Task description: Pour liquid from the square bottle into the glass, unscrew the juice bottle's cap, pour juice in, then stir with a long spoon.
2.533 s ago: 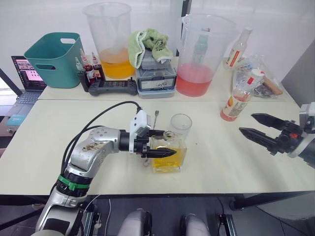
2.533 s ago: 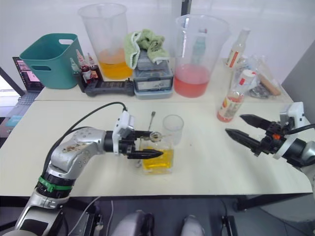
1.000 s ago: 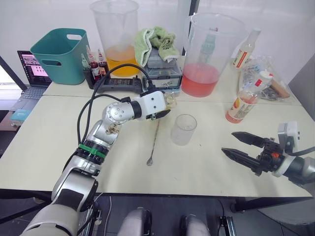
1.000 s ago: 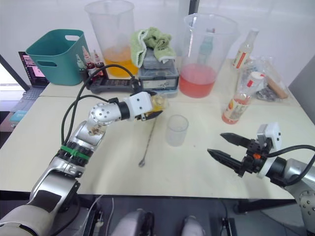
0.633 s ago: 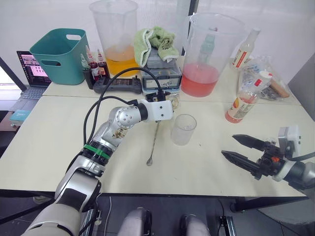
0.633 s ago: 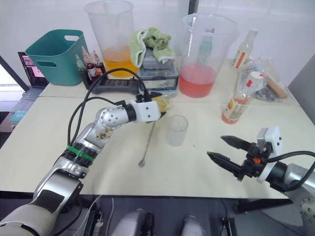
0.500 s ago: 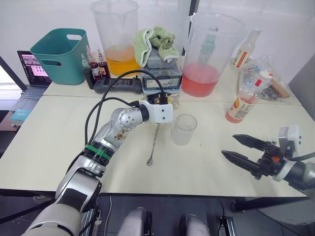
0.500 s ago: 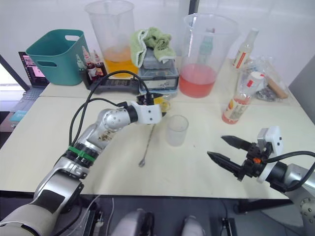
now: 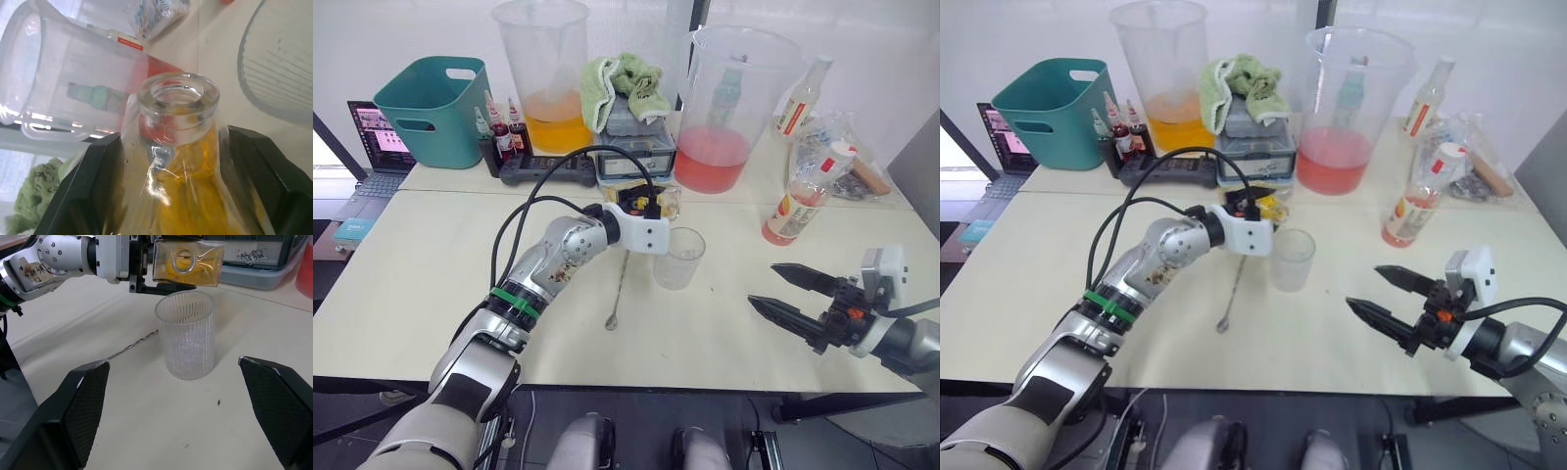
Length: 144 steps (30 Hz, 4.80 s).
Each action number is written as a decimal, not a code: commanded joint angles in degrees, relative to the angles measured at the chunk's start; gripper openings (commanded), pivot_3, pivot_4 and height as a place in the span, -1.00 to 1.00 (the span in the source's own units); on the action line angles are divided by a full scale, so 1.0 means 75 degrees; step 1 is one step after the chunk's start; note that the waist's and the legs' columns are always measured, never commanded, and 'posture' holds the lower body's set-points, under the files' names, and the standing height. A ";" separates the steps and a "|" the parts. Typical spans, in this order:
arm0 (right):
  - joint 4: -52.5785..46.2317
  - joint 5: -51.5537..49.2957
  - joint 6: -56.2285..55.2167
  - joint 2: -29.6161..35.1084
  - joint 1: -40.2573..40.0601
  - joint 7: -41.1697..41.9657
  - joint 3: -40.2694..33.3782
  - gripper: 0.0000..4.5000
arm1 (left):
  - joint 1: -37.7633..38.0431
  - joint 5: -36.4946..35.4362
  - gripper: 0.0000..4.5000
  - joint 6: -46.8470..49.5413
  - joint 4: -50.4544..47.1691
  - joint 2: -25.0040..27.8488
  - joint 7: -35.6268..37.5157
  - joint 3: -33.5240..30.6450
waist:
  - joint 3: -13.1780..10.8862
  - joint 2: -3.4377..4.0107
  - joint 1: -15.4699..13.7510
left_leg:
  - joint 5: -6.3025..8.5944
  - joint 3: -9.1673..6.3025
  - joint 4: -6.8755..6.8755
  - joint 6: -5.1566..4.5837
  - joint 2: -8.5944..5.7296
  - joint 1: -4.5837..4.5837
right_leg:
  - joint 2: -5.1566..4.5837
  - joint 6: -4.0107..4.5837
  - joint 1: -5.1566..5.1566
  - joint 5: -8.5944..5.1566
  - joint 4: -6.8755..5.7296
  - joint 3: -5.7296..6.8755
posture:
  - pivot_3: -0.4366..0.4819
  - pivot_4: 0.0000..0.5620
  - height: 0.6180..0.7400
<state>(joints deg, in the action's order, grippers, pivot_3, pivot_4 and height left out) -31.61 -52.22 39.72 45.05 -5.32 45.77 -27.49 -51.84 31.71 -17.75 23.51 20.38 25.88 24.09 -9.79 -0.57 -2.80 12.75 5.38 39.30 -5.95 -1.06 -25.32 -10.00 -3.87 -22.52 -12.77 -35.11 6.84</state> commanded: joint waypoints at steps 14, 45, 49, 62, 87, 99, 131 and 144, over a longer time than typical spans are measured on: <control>-0.0283 -0.0126 0.0045 0.0168 0.0193 -0.0179 0.0209 0.99 | -0.0739 0.1407 0.24 -0.1015 -0.0267 0.0240 -0.1292 0.0303 | 0.0000 0.0000 -0.0010 | 0.0001 -0.0001 0.0000 -0.0002 -0.0001 -0.0003 | -0.0001 0.0000 -0.0002 0.0000 -0.0004 0.0001 | -0.05 -0.47 0.98; -0.0183 -0.0110 0.0140 0.0273 0.0670 -0.0373 0.0512 0.99 | -0.1025 0.2866 0.24 -0.1396 -0.0179 0.0501 -0.2626 0.0638 | 0.0000 0.0000 0.0007 | 0.0001 0.0002 0.0015 -0.0004 -0.0001 -0.0029 | -0.0001 0.0000 -0.0032 0.0000 -0.0027 0.0000 | -0.05 -0.47 0.98; -0.0165 -0.0101 0.0138 0.0261 0.0703 -0.0379 0.0533 0.99 | -0.1122 0.3112 0.24 -0.1365 -0.0149 0.0541 -0.2896 0.0644 | 0.0000 0.0000 0.0007 | 0.0008 0.0001 0.0070 -0.0015 0.0000 -0.0070 | -0.0004 0.0000 -0.0078 0.0000 -0.0100 -0.0003 | -0.05 -0.47 0.98; -0.0164 -0.0060 0.0069 0.0237 0.0706 -0.0455 0.0629 0.99 | -0.1279 0.3568 0.24 -0.1443 -0.0156 0.0518 -0.3390 0.0792 | 0.0000 0.0000 0.0009 | 0.0009 -0.0003 0.0101 -0.0019 0.0000 -0.0102 | -0.0005 -0.0001 -0.0097 0.0000 -0.0112 -0.0001 | -0.05 -0.47 0.98; 0.0043 0.0048 0.0015 0.0269 0.0815 -0.0172 0.0719 0.99 | -0.1154 0.1492 0.24 -0.1610 0.0218 0.0403 -0.2174 0.0320 | 0.0000 0.0000 0.0037 | 0.0009 -0.0005 0.0109 -0.0019 0.0000 -0.0104 | -0.0005 -0.0001 -0.0098 0.0000 -0.0117 -0.0001 | -0.05 -0.47 0.98; 0.0239 -0.0109 0.0162 0.0284 0.1177 0.0079 0.0993 0.99 | -0.1083 -0.0393 0.24 -0.1322 0.0177 0.0223 -0.1113 -0.0464 | 0.0000 0.0000 0.0033 | 0.0008 -0.0006 0.0117 -0.0019 -0.0001 -0.0104 | -0.0005 -0.0001 -0.0095 0.0000 -0.0120 0.0001 | -0.05 -0.47 0.98; 0.0874 -0.0292 0.0472 0.0447 0.2592 0.0749 0.1660 0.99 | 0.0079 -0.5199 0.24 0.6478 -0.0978 -0.0219 -0.1529 -0.4730 | -0.0001 -0.0018 0.0087 | 0.0000 -0.0020 0.0131 -0.0006 0.0001 -0.0105 | 0.0018 -0.0007 -0.0076 0.0004 -0.0133 -0.0001 | -0.05 -0.47 0.98; 0.0909 -0.0240 0.0410 0.0464 0.2497 0.0811 0.1604 1.00 | -0.0085 -0.5425 0.98 0.6444 -0.1178 -0.0187 -0.1616 -0.4782 | 0.0000 -0.0018 0.0081 | -0.0001 -0.0020 0.0131 -0.0003 0.0002 -0.0102 | 0.0019 -0.0006 -0.0078 0.0004 -0.0130 -0.0004 | -0.05 -0.47 0.98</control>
<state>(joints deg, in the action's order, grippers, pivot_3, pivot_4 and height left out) -24.14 -54.02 43.12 47.67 13.20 51.31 -14.04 -50.24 -7.91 31.91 18.02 18.40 14.18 -10.75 -9.79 -0.70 -2.20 12.75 5.22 40.28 -5.98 -1.05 -26.08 -9.87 -3.91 -23.10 -12.73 -36.08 6.80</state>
